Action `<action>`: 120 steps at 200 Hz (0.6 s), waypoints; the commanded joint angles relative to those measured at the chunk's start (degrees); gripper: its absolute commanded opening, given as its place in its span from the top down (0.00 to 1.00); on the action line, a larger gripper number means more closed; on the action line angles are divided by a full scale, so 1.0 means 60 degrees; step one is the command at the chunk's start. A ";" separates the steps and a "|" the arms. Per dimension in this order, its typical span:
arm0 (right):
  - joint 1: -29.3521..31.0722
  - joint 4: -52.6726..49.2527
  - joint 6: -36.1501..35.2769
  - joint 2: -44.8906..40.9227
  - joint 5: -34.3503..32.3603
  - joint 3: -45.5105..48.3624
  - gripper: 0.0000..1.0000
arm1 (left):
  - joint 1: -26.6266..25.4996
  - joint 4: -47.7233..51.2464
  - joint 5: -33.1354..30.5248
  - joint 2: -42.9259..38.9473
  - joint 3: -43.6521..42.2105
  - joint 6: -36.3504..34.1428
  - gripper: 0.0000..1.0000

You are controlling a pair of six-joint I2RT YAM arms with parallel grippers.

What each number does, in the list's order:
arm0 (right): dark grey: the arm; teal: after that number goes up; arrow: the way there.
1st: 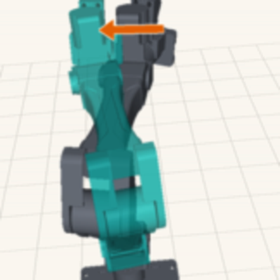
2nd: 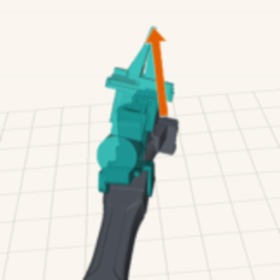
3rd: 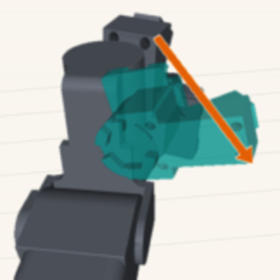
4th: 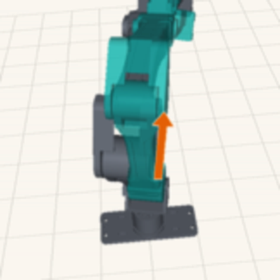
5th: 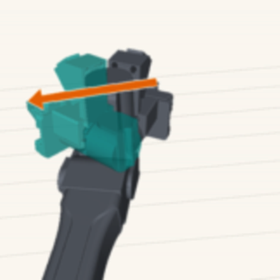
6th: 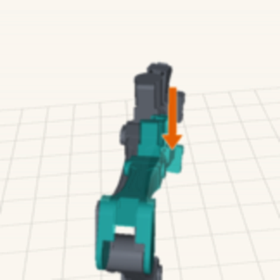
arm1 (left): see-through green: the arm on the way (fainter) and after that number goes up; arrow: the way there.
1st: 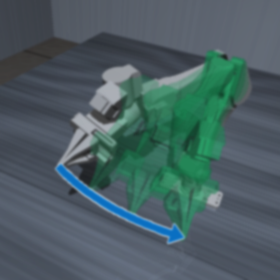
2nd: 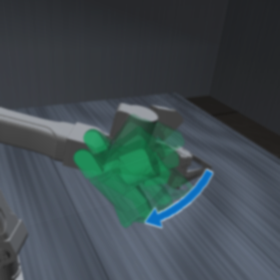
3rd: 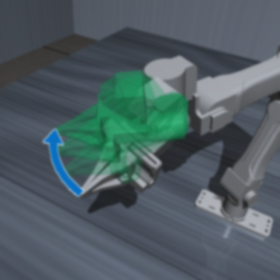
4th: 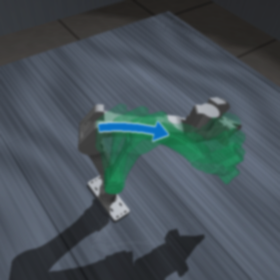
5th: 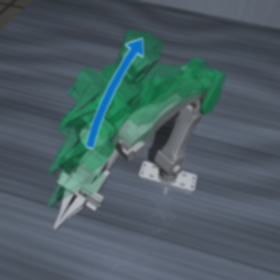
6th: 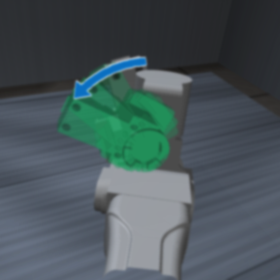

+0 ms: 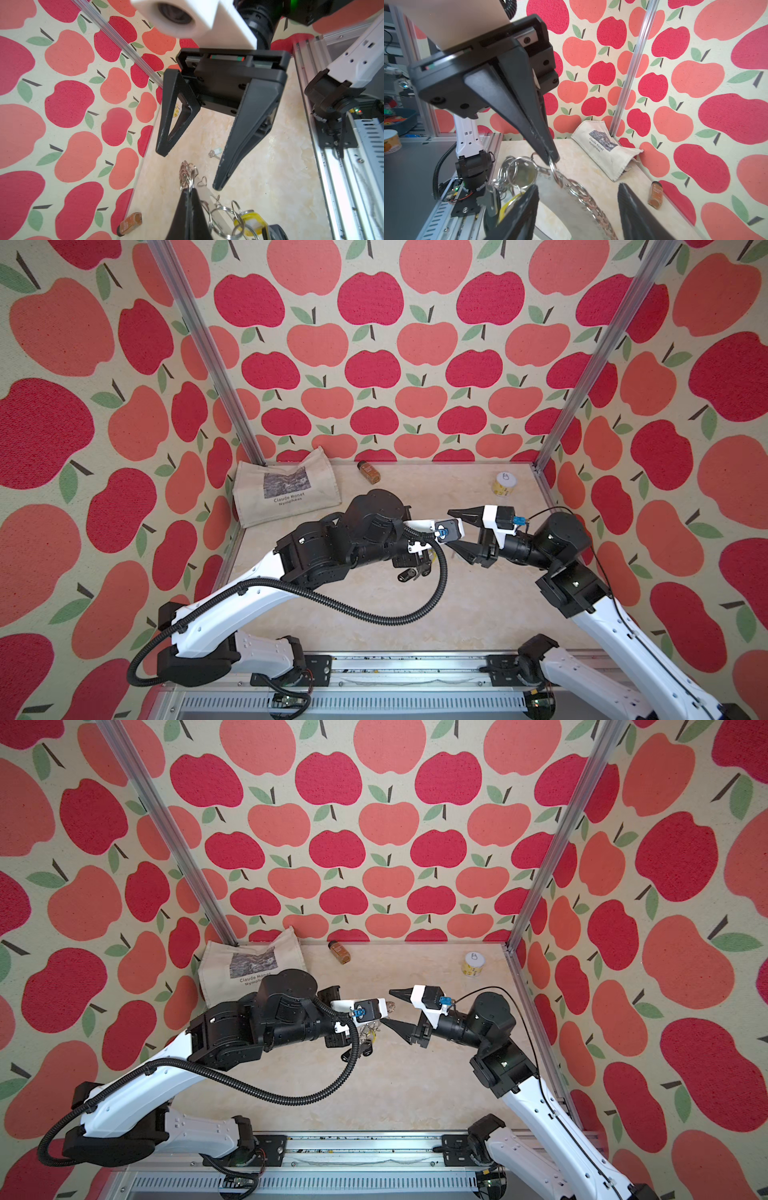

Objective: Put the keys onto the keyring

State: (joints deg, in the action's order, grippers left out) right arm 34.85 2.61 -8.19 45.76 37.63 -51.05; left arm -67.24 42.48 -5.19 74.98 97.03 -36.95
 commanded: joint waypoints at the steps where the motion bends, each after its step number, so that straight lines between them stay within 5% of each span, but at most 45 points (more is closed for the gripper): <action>1: 0.0031 -0.1896 -0.1593 -0.0283 -0.0893 -0.0463 0.38 | -0.0261 0.0291 -0.1594 0.0199 0.0412 -0.1429 1.00; 65: 0.0236 -0.2545 -0.2157 -0.0085 -0.0536 -0.0852 0.56 | -0.0407 0.0695 -0.1859 0.0503 0.0940 -0.1871 1.00; 120: 0.0555 -0.1768 -0.2140 0.0006 -0.0923 -0.0714 0.60 | -0.0468 0.0987 -0.1641 0.0798 0.1303 -0.1811 1.00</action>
State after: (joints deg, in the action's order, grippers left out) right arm 37.54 -10.50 -20.60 46.06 33.28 -54.54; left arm -69.54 48.07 -14.63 78.94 102.43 -47.55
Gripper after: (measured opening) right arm 0.406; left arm 0.052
